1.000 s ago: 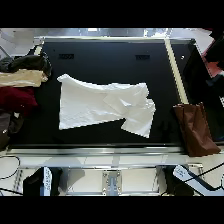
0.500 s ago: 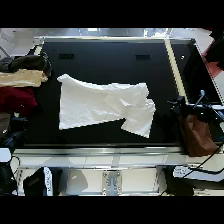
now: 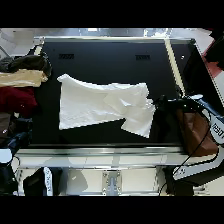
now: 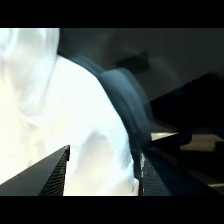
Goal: Fold the shirts.
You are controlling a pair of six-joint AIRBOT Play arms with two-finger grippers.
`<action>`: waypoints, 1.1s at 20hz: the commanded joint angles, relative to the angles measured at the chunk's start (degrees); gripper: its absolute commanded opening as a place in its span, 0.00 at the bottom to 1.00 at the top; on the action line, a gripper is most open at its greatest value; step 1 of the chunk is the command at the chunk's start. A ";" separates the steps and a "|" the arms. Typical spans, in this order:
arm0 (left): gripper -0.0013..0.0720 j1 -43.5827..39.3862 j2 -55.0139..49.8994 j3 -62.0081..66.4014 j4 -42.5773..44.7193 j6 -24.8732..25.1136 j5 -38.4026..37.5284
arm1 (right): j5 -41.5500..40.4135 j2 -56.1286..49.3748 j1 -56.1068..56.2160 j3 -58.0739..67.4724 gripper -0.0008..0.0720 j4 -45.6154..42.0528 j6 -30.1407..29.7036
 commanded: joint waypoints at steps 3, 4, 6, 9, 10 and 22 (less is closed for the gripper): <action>0.87 -0.02 0.04 -0.02 -0.85 0.94 -0.70 | 3.56 -1.11 0.98 1.01 0.53 -9.05 1.64; 0.86 -0.02 0.04 -0.02 -0.85 0.94 -0.70 | 3.58 -1.11 1.31 1.01 0.53 -9.05 1.62; 0.87 -0.02 0.02 -0.04 -0.85 0.94 -0.83 | 3.67 -1.22 1.88 1.01 0.45 -9.07 1.57; 0.87 -0.02 -0.07 -0.72 -0.90 1.51 -6.84 | 3.61 -1.20 2.45 1.01 0.03 -8.59 1.60; 0.86 -0.04 -0.04 -1.92 -1.51 1.79 -8.94 | 3.37 -1.18 2.43 1.01 0.04 -8.48 1.60; 0.70 -0.02 -9.55 -14.23 -26.86 22.51 2.08 | 5.33 -1.01 2.45 1.01 0.04 -7.69 1.60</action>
